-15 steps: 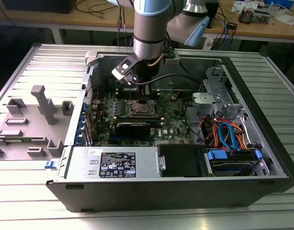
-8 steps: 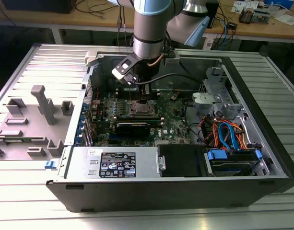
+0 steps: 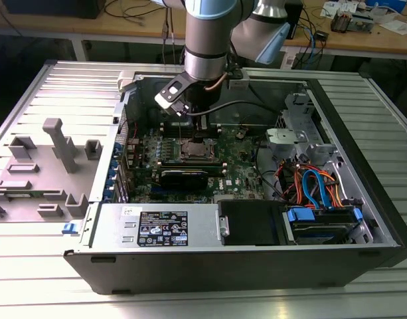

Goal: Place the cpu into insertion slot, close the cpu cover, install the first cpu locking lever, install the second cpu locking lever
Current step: 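Install the first cpu locking lever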

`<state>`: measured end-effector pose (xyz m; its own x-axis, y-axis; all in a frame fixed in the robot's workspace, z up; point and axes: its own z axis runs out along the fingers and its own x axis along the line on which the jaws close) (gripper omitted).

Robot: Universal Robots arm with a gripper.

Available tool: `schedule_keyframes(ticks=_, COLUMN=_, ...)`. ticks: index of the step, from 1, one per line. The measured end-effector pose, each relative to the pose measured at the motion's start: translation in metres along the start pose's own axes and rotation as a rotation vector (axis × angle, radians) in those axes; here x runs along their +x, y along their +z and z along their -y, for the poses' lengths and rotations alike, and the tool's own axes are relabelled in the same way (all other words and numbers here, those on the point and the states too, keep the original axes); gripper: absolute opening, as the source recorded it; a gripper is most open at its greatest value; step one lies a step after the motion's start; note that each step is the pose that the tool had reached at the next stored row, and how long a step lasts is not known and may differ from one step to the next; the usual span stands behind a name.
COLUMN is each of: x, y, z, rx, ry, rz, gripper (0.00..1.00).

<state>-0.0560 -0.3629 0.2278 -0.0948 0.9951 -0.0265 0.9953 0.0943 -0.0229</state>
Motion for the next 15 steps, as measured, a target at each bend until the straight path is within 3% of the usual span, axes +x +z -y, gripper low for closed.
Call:
schedule_keyframes(ticks=12, x=-0.0006, y=-0.0255, z=0.0006, rx=-0.0002, ry=0.000, rz=-0.0004, gripper=0.11)
schedule_keyframes(ticks=15, x=-0.0007, y=-0.0256, z=0.0005, rx=-0.0012, ry=-0.044, rz=0.0006, gripper=0.11)
